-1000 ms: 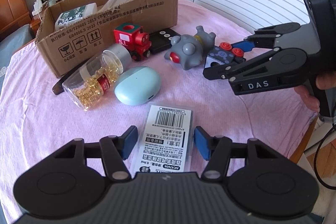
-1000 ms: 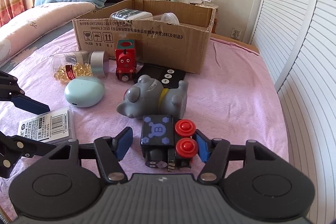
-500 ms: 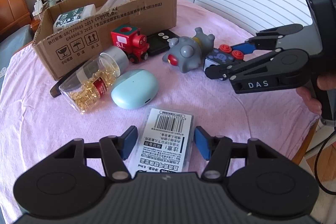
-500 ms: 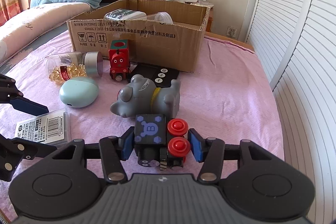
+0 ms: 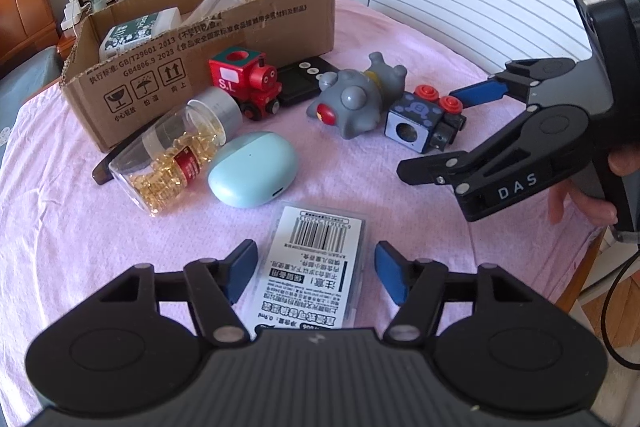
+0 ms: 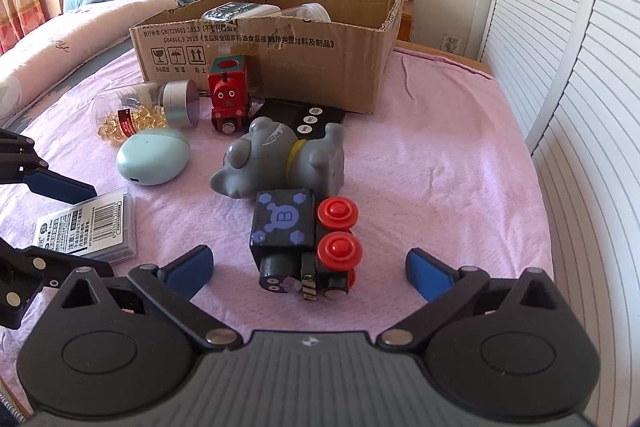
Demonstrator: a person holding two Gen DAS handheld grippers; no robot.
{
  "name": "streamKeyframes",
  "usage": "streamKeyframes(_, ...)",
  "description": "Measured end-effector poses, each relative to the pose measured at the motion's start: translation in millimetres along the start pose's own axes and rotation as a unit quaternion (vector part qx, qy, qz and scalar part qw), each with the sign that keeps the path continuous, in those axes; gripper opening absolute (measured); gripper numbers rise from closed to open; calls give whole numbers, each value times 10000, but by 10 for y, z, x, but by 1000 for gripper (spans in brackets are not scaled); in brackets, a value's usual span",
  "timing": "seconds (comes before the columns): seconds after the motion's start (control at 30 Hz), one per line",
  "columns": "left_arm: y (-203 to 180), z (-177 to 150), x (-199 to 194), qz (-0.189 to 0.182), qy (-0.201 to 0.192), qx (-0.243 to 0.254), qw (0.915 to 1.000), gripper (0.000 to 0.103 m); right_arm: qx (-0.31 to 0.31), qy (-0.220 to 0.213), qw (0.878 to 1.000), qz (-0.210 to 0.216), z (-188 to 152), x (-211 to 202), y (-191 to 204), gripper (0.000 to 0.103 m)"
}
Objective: Organize rigid objects
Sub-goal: 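Grasp the black block toy with red wheels using the right tool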
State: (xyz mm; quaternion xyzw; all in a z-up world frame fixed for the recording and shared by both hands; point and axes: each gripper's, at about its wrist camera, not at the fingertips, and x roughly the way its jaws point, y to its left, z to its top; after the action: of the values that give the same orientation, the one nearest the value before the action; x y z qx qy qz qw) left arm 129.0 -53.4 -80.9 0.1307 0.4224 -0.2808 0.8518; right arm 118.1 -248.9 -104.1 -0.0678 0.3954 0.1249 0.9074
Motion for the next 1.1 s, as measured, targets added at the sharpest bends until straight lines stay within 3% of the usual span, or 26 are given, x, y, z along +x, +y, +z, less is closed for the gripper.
streamKeyframes(0.3, -6, -7, -2, 6, -1, -5, 10000, 67, 58, 49, 10000, -61, 47, 23, 30, 103)
streamKeyframes(0.53, 3, -19, -14, 11, 27, -15, 10000, 67, -114, -89, 9999, 9, 114, -13, 85, 67)
streamKeyframes(0.63, 14, -24, -11, 8, 4, -7, 10000, 67, -232, -156, 9996, -8, 100, -38, 125, 58)
streamKeyframes(0.73, 13, -15, -5, 26, 8, -29, 10000, 67, -288, -189, 9994, -11, 101, -37, 149, 57)
streamKeyframes(0.83, 11, -4, -18, 29, 19, -35, 10000, 59, -260, -189, 9995, -4, 111, -27, 137, 55)
streamKeyframes(1.1, 21, 52, -89, -72, 77, 50, 9999, 58, -308, -143, 9994, -82, 131, -88, 147, 55)
